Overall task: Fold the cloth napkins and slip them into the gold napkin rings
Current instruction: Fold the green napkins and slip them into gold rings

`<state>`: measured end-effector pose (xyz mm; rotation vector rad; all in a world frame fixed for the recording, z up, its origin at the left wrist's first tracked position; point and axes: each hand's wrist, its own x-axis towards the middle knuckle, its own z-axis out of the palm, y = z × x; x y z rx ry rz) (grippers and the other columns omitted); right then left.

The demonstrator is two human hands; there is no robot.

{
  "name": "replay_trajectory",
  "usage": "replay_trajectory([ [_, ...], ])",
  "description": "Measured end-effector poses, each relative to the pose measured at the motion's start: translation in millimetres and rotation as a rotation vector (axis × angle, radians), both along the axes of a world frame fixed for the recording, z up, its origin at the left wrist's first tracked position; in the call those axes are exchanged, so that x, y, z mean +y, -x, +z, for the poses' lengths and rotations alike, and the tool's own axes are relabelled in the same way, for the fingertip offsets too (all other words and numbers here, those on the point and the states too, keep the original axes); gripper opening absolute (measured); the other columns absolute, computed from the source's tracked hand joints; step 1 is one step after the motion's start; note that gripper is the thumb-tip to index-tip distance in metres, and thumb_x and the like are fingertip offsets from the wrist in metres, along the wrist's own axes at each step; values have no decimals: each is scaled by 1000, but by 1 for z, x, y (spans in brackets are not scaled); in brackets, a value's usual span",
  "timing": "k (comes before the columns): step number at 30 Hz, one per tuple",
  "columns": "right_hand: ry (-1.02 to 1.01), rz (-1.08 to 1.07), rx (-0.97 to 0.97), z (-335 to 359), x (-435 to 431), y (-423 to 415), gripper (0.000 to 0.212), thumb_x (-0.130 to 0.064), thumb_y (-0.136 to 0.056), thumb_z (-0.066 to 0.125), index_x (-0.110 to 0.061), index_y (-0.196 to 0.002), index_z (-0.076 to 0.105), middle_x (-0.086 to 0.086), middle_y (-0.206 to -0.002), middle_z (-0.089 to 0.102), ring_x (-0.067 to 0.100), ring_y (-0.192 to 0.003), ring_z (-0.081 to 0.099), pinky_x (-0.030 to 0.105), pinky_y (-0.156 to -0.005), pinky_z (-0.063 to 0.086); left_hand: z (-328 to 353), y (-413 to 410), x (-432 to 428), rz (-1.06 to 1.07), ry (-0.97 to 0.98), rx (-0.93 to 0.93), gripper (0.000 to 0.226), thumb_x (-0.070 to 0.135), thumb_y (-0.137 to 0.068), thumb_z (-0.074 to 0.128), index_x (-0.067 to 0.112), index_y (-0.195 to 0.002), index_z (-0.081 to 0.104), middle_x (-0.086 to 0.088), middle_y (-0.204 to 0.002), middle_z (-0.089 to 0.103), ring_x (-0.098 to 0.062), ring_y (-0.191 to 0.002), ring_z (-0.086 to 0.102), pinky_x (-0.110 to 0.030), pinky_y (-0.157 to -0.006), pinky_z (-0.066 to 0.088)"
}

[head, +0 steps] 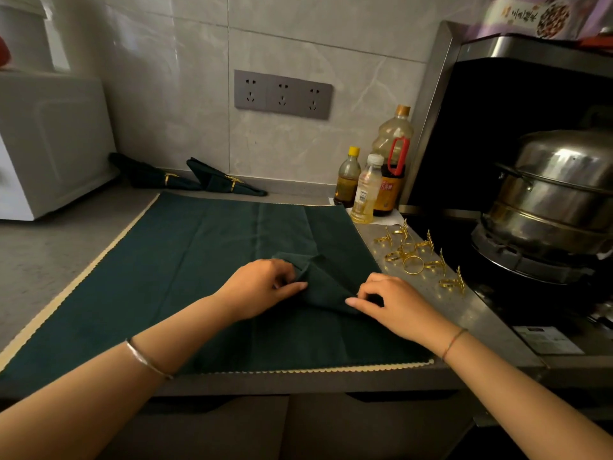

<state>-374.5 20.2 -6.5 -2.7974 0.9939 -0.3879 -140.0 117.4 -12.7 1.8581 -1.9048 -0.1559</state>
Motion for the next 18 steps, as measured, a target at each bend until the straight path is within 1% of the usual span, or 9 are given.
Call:
replay_trajectory([
  [3, -22, -33, -35, 0, -4, -6, 26, -46, -88, 57, -21, -80, 58, -7, -86, 54, 6, -78, 51, 17, -67, 39, -3, 3, -9, 79, 23, 76, 25, 42, -90, 59, 19, -80, 57, 6, -73, 59, -12, -69, 57, -30, -67, 47],
  [5, -42, -38, -57, 0, -5, -9, 21, -44, -87, 59, -24, -95, 56, -9, -90, 55, 6, -83, 53, 14, -68, 39, -5, 5, -13, 110, 13, 103, 24, 39, -90, 60, 17, -81, 56, 8, -73, 55, -13, -69, 55, -30, -67, 46],
  [6, -56, -37, -53, 0, -4, -10, 26, -43, -88, 59, -27, -107, 56, -10, -93, 54, 6, -86, 53, 14, -70, 39, -7, 5, -15, 120, 4, 103, 23, 38, -90, 59, 16, -84, 55, 8, -77, 54, -15, -72, 55, -31, -69, 47],
  [8, -67, -31, -26, -3, -5, -11, 41, -42, -90, 57, -29, -129, 51, -9, -95, 49, 3, -87, 50, 13, -71, 38, -11, 8, -15, 120, 26, 66, 21, 36, -90, 59, 16, -96, 52, 6, -93, 53, -17, -83, 56, -32, -75, 48],
  [10, -59, -18, -11, -6, -6, -12, 44, -41, -91, 55, -30, -134, 49, -9, -96, 44, 0, -87, 46, 12, -69, 35, -14, 10, -15, 60, 102, -50, 35, 31, -91, 56, 21, -124, 45, 4, -122, 48, -16, -108, 52, -30, -93, 43],
  [12, -50, -12, -6, -7, -9, -13, 44, -41, -92, 54, -29, -134, 50, -9, -97, 42, 1, -91, 46, 13, -72, 34, -14, 11, -18, -45, 98, -206, 60, 23, -95, 47, 27, -149, 22, 6, -152, 28, -15, -137, 29, -31, -114, 21],
  [14, -43, -9, 7, -7, -10, -14, 43, -41, -92, 54, -30, -133, 51, -8, -98, 43, 2, -94, 47, 14, -75, 34, -13, 12, -21, -107, -1, -325, 61, 21, -100, 34, 31, -152, 5, 11, -160, 4, -12, -147, 1, -31, -117, -6],
  [16, -37, -5, 18, -7, -11, -14, 42, -42, -92, 53, -31, -133, 51, -8, -98, 43, 3, -94, 47, 15, -76, 34, -18, 10, -25, -122, -106, -356, 52, 29, -104, 23, 29, -152, 3, 13, -159, -2, -10, -146, -9, -28, -113, -16],
  [18, -34, -2, 22, -6, -10, -15, 42, -41, -92, 53, -31, -133, 51, -8, -98, 43, 3, -95, 47, 16, -77, 36, -21, 8, -27, -121, -170, -318, 51, 38, -104, 17, 28, -152, 3, 14, -159, 0, -8, -146, -9, -26, -112, -16],
])
